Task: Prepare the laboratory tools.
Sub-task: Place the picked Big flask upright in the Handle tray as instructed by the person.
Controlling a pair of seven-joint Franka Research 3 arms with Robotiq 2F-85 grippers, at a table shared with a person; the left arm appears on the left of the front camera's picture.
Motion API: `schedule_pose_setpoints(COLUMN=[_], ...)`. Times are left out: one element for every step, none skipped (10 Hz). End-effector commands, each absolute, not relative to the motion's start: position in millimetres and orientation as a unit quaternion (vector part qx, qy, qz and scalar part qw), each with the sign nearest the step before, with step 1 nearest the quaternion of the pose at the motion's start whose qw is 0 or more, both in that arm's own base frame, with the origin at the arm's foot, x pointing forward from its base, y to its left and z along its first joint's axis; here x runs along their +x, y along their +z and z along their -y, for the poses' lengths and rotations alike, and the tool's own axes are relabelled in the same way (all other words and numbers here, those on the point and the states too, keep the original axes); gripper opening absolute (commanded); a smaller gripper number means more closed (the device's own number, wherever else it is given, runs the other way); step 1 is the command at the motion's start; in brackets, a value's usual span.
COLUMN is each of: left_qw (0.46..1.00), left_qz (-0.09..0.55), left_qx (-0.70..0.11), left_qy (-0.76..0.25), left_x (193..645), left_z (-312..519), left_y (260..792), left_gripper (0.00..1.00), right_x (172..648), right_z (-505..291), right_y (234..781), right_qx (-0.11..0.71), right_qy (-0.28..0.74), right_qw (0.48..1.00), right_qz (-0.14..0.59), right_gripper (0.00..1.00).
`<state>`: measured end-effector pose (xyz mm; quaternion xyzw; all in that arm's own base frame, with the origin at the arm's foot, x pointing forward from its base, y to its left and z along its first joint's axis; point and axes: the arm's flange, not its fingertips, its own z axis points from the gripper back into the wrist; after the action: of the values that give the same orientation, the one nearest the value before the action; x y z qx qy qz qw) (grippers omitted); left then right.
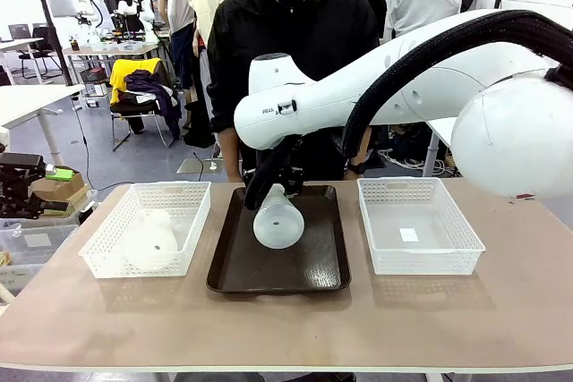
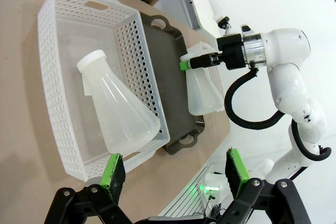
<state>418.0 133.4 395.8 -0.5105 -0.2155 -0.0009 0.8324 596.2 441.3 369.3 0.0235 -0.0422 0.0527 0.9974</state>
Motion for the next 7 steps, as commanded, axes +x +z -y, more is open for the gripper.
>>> schedule_pose_setpoints(left_qw=[0.831, 0.831, 0.831, 0.831, 0.831, 0.831, 0.831], left_qz=[0.217, 0.217, 0.217, 0.217, 0.217, 0.217, 0.217], left_qx=[-0.513, -0.513, -0.513, -0.513, -0.513, -0.513, -0.513], left_qy=[0.002, 0.002, 0.002, 0.002, 0.002, 0.002, 0.002], left_x=[416.8, 416.8, 416.8, 416.8, 416.8, 416.8, 416.8], left_z=[-134.1, -134.1, -134.1, -134.1, -134.1, -134.1, -134.1], left_y=[397.3, 397.3, 397.3, 397.3, 397.3, 397.3, 397.3], left_gripper=[1.0, 1.0, 1.0, 1.0, 1.0, 1.0, 1.0], right_x=[596.9, 596.2, 589.1, 581.5, 574.3, 570.1, 567.3], right_z=[-442.2, -441.3, -442.3, -441.6, -437.3, -431.4, -425.4], right_y=[372.9, 369.3, 380.6, 394.1, 410.8, 421.7, 429.0], right_qx=[0.026, 0.023, 0.023, 0.026, 0.042, 0.063, 0.088], right_qy=[0.044, 0.053, 0.072, 0.102, 0.143, 0.194, 0.228], right_qw=[0.998, 0.997, 0.995, 0.991, 0.983, 0.971, 0.96], right_qz=[0.045, 0.042, 0.066, 0.085, 0.106, 0.127, 0.133], right_gripper=[0.0, 0.0, 0.0, 0.0, 0.0, 0.0, 0.0])
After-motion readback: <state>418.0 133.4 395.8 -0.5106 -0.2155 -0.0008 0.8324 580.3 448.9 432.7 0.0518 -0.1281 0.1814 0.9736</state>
